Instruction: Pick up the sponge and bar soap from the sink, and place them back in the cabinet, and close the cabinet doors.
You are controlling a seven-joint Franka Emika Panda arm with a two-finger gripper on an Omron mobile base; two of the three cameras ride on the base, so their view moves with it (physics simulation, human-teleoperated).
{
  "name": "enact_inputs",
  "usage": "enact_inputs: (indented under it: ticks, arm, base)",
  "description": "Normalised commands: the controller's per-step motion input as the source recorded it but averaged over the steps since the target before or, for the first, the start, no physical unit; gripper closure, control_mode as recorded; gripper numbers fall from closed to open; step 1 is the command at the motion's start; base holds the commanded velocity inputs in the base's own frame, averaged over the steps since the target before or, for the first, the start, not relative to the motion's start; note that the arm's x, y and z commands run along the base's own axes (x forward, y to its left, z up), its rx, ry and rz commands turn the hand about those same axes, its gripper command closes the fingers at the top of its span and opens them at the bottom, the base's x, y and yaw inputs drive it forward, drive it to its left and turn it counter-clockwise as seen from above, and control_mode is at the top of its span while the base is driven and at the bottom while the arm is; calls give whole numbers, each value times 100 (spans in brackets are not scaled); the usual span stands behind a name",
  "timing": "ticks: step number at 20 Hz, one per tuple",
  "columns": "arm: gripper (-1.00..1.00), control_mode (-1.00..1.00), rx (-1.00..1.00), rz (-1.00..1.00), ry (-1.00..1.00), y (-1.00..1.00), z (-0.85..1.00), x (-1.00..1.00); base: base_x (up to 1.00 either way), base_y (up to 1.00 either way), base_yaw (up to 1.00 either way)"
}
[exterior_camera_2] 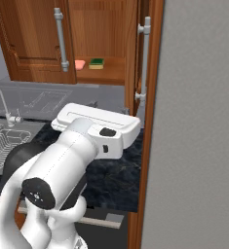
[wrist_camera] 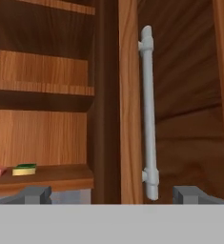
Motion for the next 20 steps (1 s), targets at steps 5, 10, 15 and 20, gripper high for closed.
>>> enact_inputs:
  ticks: [5,10,15,20]
  arm:
    - [-100,-100,0,0,0,-17,-5,18]
    - [-100,-100,0,0,0,-24,-1,8]
    - [-100,-100,0,0,0,-17,-1,11]
    - [-100,-100,0,0,0,-6,-2,22]
  base:
    - [0,0,0]
    - [0,0,0]
    - [0,0,0]
    - [0,0,0]
